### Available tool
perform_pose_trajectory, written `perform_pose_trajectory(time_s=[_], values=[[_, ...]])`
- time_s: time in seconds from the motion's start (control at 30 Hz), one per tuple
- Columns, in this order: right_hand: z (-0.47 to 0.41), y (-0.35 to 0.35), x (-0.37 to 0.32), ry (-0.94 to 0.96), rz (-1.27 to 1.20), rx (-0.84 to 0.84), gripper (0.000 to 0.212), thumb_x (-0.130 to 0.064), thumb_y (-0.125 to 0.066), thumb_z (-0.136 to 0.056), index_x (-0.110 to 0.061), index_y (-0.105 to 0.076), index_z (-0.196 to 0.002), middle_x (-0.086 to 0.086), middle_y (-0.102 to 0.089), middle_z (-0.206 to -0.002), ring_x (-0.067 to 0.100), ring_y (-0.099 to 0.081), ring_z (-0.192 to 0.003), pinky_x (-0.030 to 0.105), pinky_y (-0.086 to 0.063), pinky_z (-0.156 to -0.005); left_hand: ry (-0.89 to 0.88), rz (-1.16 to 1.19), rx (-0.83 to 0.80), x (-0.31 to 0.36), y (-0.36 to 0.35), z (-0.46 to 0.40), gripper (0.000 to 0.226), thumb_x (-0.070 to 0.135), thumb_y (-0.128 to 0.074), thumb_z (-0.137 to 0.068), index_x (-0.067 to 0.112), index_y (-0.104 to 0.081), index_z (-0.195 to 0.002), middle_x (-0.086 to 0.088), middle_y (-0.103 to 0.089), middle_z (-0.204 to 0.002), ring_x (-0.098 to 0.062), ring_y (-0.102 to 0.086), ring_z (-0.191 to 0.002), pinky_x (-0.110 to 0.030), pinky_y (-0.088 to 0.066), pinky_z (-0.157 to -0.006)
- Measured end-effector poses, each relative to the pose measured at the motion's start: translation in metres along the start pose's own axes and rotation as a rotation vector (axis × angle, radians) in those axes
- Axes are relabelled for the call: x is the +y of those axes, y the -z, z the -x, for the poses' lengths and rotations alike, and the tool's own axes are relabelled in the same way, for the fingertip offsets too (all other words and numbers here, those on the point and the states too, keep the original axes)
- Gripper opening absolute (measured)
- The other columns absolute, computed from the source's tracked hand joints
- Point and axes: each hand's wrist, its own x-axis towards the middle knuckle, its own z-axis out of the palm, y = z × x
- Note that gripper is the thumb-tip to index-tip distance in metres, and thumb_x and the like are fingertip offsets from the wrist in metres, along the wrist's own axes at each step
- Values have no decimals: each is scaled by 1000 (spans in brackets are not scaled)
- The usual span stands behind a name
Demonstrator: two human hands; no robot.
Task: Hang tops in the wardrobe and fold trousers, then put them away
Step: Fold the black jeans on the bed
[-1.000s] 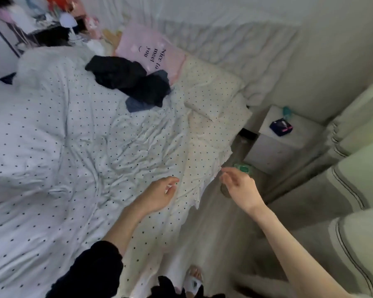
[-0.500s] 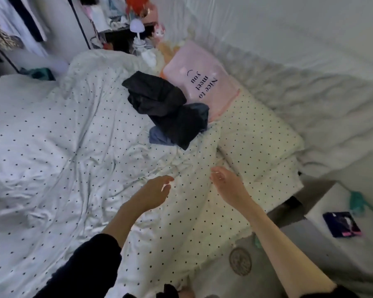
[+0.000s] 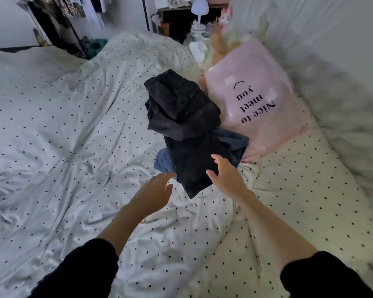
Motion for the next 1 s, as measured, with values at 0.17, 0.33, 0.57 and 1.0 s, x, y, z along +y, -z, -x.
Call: perform_pose_trajectory(time_s=[0.17,0.33,0.57,1.0], values=[[-126,2,0,213,193,101,74,-29,-58,-92,-11,-15,-150,11,-25,-152,29,-26,-139,42,-36,-103,45,27,80,-9,-18,-57,42,15,-40,-99,19,-38,-140,-3,-46,-140,-19,-44,-125,-23,-30,-100],[-192,-17,-8,424,686,43,83,-39,-64,-86,-19,-16,-150,6,-12,-158,28,-7,-146,53,-17,-113,62,79,202,-19,-11,-86,44,9,-42,-97,15,-39,-140,-4,-41,-144,-22,-40,-130,-31,-33,-105],[-177,-38,-2,464,234,189,38,-1,-65,-80,-7,-64,-117,8,-64,-121,26,-56,-117,43,-40,-100,74,45,359,-24,7,-100,62,10,-48,-95,17,-17,-149,-5,-10,-157,-19,-10,-145,-30,-18,-114],[-98,-21,48,698,384,31,26,-25,-62,-87,-15,-69,-110,7,-56,-133,26,-46,-130,50,-38,-100,150,-289,-357,-37,-54,-104,48,24,-25,-104,18,-17,-150,-10,18,-157,-31,17,-143,-46,-6,-118]])
